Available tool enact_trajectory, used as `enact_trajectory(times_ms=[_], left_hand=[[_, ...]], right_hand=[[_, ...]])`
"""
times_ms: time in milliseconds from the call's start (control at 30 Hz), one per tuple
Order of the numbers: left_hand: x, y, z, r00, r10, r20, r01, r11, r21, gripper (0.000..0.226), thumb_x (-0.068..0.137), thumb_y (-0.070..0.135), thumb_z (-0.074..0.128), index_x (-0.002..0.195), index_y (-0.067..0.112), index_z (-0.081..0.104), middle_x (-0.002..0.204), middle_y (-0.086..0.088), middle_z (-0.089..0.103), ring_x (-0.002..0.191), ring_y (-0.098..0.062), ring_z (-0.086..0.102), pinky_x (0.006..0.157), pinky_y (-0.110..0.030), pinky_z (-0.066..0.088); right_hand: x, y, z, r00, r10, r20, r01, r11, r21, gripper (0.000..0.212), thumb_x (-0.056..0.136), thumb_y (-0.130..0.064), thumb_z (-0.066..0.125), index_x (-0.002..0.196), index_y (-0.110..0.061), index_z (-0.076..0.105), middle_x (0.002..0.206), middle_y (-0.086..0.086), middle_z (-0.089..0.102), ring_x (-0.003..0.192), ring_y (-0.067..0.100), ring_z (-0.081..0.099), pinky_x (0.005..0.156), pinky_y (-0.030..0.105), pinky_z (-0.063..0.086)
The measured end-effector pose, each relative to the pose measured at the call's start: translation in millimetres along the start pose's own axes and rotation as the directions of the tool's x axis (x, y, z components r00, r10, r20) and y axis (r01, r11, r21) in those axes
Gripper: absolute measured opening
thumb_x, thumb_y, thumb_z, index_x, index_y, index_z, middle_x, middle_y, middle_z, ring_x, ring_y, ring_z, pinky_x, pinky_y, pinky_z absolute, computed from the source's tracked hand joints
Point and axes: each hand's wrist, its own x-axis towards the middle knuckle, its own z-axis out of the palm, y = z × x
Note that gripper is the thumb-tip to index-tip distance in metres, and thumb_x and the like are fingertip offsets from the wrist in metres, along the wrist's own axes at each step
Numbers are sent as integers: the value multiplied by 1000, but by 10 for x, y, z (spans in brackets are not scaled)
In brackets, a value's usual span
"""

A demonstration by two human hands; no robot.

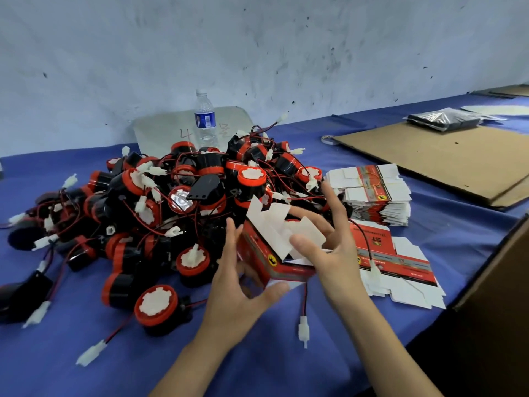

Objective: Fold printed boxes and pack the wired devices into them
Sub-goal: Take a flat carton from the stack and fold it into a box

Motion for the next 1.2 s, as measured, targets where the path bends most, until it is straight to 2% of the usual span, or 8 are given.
enact_trajectory(times_ms=[100, 200, 367, 567, 733, 900, 1033, 1200], left_hand=[[80, -59, -72, 995, 3, -102, 18, 979, 205, 96, 61, 63, 78, 139, 56, 23, 118, 35, 48, 111, 10, 50, 86, -7, 44], [69, -62, -88, 972, 119, -205, -43, 939, 340, 47, 65, 65, 73, 102, 43, 54, 96, 25, 58, 87, 8, 56, 68, -4, 42], [24, -4, -31, 931, 258, -259, -131, 896, 425, 27, 76, 52, 65, 85, 36, 45, 107, 16, 53, 96, -3, 52, 78, -7, 37], [-4, 14, 61, 920, 317, -232, -269, 939, 216, 52, 76, 32, 71, 120, 30, 43, 150, 5, 33, 140, -12, 33, 107, -22, 36], [17, 85, -52, 928, 158, -336, -166, 986, 7, 99, 73, 67, 67, 149, 43, 8, 153, 12, 32, 141, -15, 33, 113, -43, 35], [39, 105, -60, 916, 132, -379, -124, 991, 44, 78, 81, 80, 41, 144, 37, 28, 127, 22, 49, 119, -4, 51, 95, -21, 43], [9, 122, -29, 914, 142, -381, -113, 989, 96, 37, 88, 72, 34, 119, 55, 47, 119, -8, 53, 109, -25, 56, 88, -43, 50], [-6, 145, -3, 922, 47, -384, -76, 995, -62, 23, 89, 51, 41, 109, 46, 53, 108, -1, 59, 96, -18, 60, 75, -26, 51]], right_hand=[[77, 58, -54, 998, 66, -10, -65, 995, 74, 86, 62, -38, 76, 140, -40, 38, 110, 1, 72, 102, 27, 68, 83, 41, 56], [123, 103, 2, 988, 117, -98, -112, 992, 63, 82, 67, -37, 82, 138, -38, 42, 101, 0, 73, 91, 16, 70, 76, 29, 57], [13, 77, 270, 973, 200, -113, -194, 979, 60, 53, 76, -70, 56, 121, -42, 55, 114, -10, 67, 98, -3, 64, 79, 16, 50], [-125, 34, 593, 994, 114, 2, -113, 987, 110, 72, 75, -76, 47, 132, -32, 54, 130, -9, 61, 122, 6, 55, 105, 40, 44], [-68, 49, 531, 999, -41, -28, 42, 998, 46, 86, 68, -91, 37, 123, -29, 59, 123, -6, 64, 116, 17, 60, 97, 43, 49], [-38, 145, 535, 993, -110, 38, 110, 994, -16, 87, 71, -91, 29, 132, -32, 52, 124, -15, 61, 120, 9, 54, 95, 20, 43], [-131, 285, 603, 989, -144, 37, 142, 988, 56, 84, 79, -82, 38, 144, -28, 39, 131, -2, 54, 119, 25, 54, 98, 40, 46], [-187, 312, 553, 991, -129, 35, 125, 988, 87, 49, 93, -47, 40, 141, -40, 38, 133, -22, 52, 123, 3, 50, 95, 14, 42]])
